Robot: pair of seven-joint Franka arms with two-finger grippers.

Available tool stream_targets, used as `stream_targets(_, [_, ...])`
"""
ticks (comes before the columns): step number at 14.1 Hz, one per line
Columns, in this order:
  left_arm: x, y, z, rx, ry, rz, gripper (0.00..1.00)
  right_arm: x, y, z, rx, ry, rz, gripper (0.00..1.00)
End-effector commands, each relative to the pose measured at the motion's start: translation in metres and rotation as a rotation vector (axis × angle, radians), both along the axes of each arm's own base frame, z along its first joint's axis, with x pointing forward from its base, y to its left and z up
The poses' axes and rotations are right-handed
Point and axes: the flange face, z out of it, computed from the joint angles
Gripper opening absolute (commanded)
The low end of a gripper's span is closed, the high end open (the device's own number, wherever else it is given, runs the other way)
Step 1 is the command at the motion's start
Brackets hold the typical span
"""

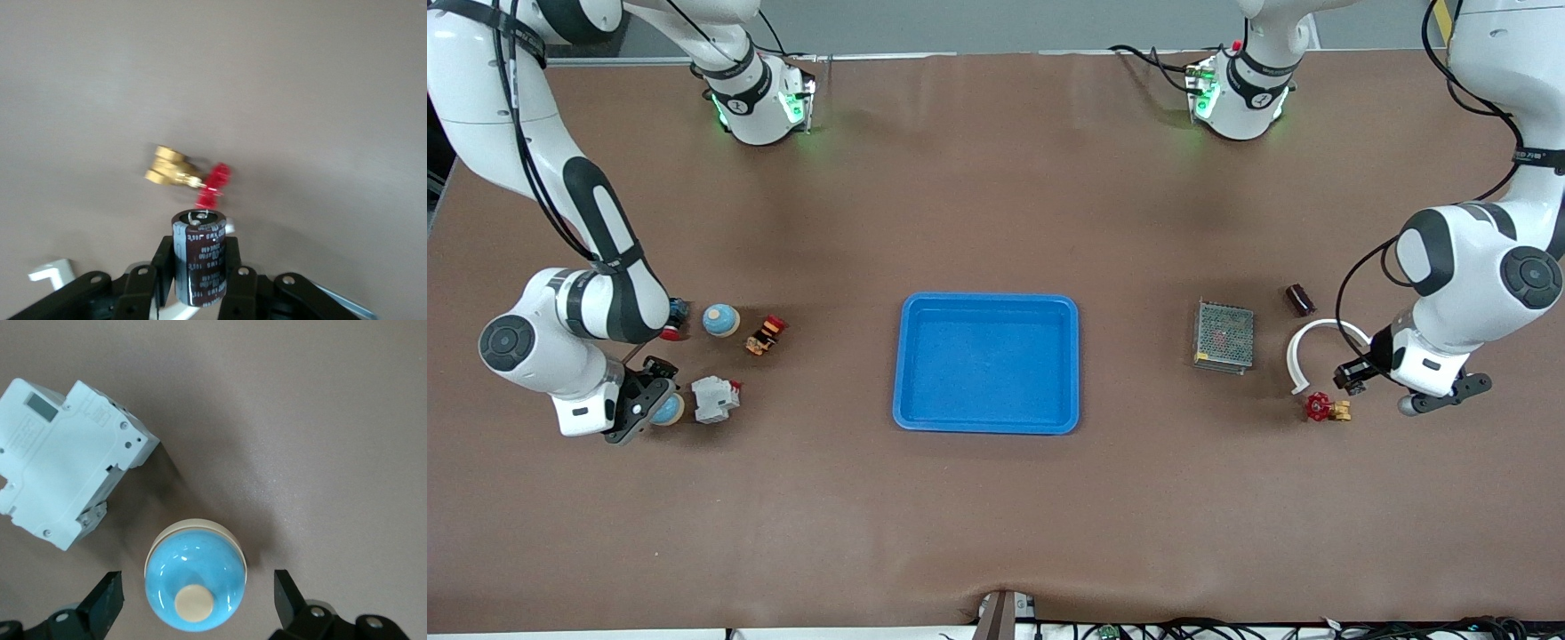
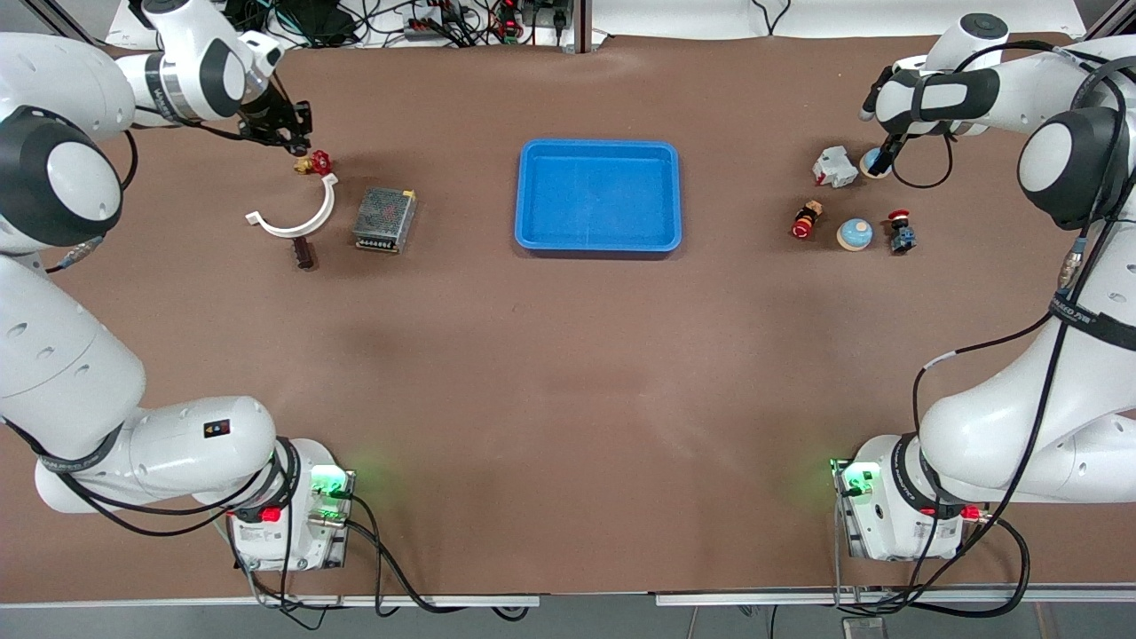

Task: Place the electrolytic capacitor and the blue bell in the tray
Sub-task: 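Carry the capacitor and the blue bell toward the blue tray with both grippers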

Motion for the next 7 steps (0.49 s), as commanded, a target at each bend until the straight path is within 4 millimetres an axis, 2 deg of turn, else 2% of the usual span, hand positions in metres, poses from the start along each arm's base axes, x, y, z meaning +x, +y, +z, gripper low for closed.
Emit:
stream_targets(1, [0.008, -0.037, 0.022, -0.012, 0.027, -0.010, 0.00, 0.006, 0.000, -0.005, 0.002, -0.022, -0.002, 1.00])
stream_targets(2, [0.012, -0.055, 0.033, -0.022, 0.042, -0.011, 0.00, 0.006, -0.001, -0.007, 0.001, -0.027, -0.003, 1.00])
stream_targets(7, [0.004, -0.141, 0.043, -0.051, 0.077, 0.019, 0.00, 0.007, -0.001, -0.010, 0.000, -0.039, -0.003, 1.00])
